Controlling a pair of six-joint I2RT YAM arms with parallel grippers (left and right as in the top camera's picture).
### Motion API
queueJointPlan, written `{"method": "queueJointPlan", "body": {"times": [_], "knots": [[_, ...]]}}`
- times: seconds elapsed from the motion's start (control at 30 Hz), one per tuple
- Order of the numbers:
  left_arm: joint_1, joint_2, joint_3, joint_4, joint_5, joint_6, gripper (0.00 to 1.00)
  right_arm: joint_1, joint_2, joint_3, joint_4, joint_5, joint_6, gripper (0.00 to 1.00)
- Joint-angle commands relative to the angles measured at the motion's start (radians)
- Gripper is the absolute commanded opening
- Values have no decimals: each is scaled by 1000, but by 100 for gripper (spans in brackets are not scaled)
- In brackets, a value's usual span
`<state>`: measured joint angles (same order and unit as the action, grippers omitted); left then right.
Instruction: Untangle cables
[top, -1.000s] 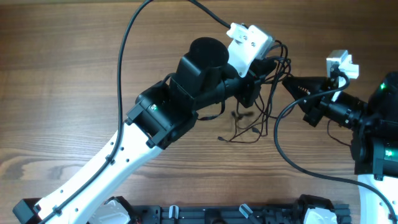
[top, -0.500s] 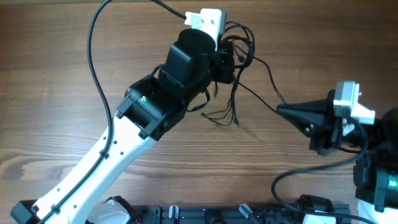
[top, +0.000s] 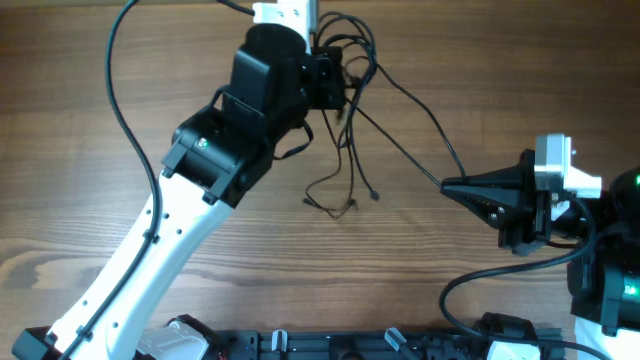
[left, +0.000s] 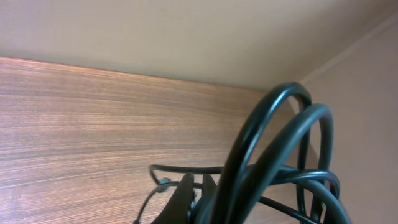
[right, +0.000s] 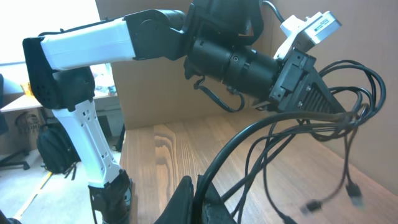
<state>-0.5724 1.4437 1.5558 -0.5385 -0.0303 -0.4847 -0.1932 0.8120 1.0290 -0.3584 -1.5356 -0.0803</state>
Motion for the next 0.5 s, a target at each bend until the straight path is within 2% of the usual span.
{"method": "queueJointPlan", "body": {"times": [0.0,0.37,0.47], "knots": [[68,-3,15,7,-94,-3,4,0,-18,3,-1,-88,2,4],[78,-3,15,157,-75,-6,4,0,-18,3,-112,-80,1,4],[78,-3,15,182,-59,-25,4,0,-18,3,-167,-16,2,4]]}}
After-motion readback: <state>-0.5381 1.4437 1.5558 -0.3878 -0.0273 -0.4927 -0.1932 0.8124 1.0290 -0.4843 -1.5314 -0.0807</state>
